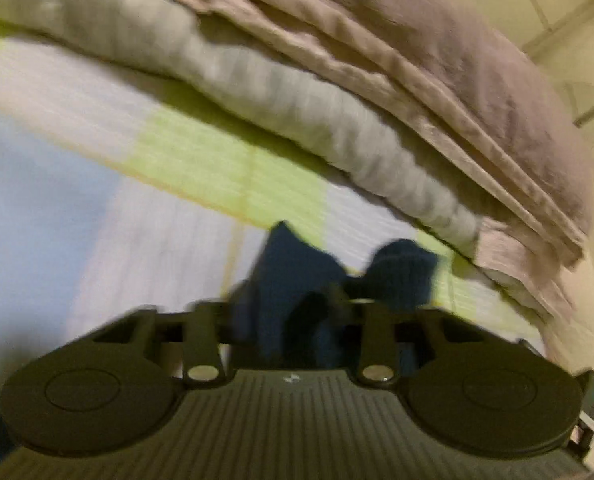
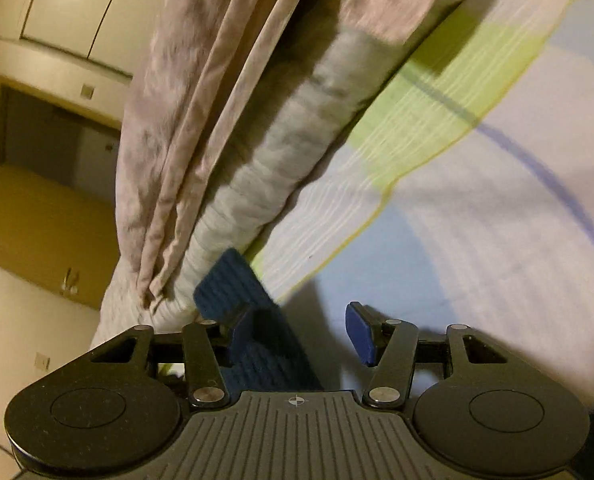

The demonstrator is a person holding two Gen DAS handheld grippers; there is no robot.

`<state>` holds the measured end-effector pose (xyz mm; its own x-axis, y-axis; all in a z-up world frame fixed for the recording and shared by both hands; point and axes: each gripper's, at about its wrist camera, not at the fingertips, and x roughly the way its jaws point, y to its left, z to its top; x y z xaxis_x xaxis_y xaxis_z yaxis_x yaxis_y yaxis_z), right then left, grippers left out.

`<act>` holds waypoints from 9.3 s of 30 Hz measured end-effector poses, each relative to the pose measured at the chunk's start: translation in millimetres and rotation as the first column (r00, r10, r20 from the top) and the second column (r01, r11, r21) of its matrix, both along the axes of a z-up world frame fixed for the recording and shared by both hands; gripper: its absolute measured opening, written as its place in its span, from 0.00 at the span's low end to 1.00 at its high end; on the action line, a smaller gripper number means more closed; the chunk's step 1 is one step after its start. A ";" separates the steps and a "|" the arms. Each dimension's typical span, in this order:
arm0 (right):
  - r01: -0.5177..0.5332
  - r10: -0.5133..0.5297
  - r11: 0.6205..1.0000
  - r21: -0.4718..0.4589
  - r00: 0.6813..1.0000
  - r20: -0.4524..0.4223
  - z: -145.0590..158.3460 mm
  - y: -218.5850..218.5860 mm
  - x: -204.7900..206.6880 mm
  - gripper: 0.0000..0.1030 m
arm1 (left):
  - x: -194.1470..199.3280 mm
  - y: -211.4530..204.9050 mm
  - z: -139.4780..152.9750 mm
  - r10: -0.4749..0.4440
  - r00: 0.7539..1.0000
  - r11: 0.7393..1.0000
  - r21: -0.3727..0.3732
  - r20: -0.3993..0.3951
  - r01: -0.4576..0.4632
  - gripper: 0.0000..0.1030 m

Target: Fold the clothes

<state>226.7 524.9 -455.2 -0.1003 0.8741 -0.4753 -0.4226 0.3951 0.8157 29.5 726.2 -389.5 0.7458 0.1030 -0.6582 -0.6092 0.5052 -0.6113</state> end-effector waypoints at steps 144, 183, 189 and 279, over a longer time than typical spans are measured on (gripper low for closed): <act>-0.076 0.470 0.771 -0.632 0.739 0.484 394.7 -604.8 -463.4 0.59 | -480.0 -697.9 365.8 0.227 0.858 0.927 0.374 -0.460 -0.045 0.55; -0.153 0.524 0.759 -0.633 0.721 0.454 386.2 -592.1 -476.2 0.59 | -496.4 -707.8 364.9 0.291 0.828 0.918 0.383 -0.480 -0.101 0.57; -0.133 0.524 0.753 -0.644 0.713 0.466 386.4 -589.2 -475.8 0.59 | -495.0 -705.2 363.7 0.298 0.827 0.918 0.380 -0.477 -0.112 0.58; 0.204 0.244 0.637 -0.743 0.861 0.445 109.8 -254.3 -258.3 0.59 | -508.7 -112.2 109.5 0.820 0.559 0.541 0.155 0.120 -0.827 0.03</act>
